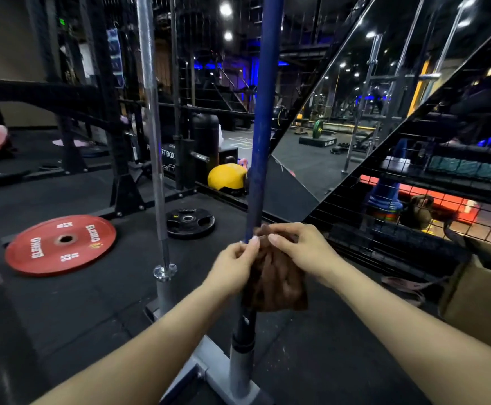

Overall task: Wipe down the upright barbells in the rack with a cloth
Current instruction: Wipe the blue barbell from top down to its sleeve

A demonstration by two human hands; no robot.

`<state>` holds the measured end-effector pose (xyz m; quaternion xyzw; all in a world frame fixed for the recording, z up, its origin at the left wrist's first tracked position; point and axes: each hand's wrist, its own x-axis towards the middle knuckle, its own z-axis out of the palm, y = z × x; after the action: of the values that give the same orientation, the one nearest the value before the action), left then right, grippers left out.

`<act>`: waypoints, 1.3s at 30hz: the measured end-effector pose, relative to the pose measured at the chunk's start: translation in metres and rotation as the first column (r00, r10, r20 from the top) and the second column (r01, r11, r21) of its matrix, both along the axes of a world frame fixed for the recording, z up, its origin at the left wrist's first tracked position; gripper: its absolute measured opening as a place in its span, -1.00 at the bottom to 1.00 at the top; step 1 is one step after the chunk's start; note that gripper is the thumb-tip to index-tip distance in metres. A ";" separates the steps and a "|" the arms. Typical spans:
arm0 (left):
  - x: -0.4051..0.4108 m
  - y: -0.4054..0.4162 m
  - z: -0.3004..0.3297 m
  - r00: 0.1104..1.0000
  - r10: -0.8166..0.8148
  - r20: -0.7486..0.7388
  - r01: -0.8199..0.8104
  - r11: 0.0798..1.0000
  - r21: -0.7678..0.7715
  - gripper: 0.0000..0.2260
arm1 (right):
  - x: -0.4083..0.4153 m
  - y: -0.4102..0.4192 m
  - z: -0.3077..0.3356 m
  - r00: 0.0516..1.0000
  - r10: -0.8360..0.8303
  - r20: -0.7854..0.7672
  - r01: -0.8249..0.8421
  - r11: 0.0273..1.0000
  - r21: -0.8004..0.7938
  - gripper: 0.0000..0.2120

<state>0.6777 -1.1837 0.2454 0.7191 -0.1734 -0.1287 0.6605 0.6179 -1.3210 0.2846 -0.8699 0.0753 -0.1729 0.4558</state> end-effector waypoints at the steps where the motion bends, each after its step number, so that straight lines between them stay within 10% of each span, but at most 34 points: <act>1: -0.005 0.003 0.006 0.990 -0.078 -0.119 0.067 0.993 -0.098 -0.58 | -0.001 0.008 0.005 0.999 0.047 -0.023 -0.044 0.993 0.112 -0.71; 5: -0.004 0.019 0.017 0.971 -0.135 -0.199 0.080 0.962 -0.260 -0.70 | -0.003 0.024 0.012 0.964 0.210 -0.162 -0.119 0.889 0.441 -0.47; 10: 0.016 0.028 0.006 0.965 0.151 -0.216 -0.183 0.974 -0.137 -0.86 | 0.005 0.024 0.012 0.977 0.102 -0.190 -0.038 0.948 0.315 -0.51; 19: 0.067 0.006 0.010 0.893 0.205 0.400 -0.355 0.868 0.348 -0.81 | 0.032 0.000 -0.021 0.967 -0.184 -0.174 0.203 0.974 0.098 -0.64; 22: 0.069 0.007 -0.004 0.816 0.112 0.566 -0.354 0.872 0.338 -0.86 | 0.033 -0.003 -0.025 0.972 -0.183 -0.145 0.189 0.982 0.026 -0.64; 26: 0.074 0.020 -0.014 0.781 -0.215 0.587 -0.103 0.882 0.460 -0.43 | 0.033 -0.008 -0.029 0.984 -0.138 -0.116 0.132 0.989 -0.061 -0.67; 32: 0.088 0.015 0.006 0.649 -0.410 0.641 -0.072 0.805 0.588 -0.77 | 0.039 -0.002 -0.036 0.993 -0.075 -0.091 0.063 0.990 -0.123 -0.77; 39: 0.107 -0.012 0.022 0.722 -0.438 0.536 -0.064 0.729 0.682 -0.82 | 0.038 -0.004 -0.041 0.998 -0.020 -0.065 0.013 0.994 -0.108 -0.81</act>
<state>0.7842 -1.1959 0.2677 0.8766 -0.4178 0.0131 0.2383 0.6562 -1.3249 0.2434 -0.8977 0.0881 -0.1516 0.4042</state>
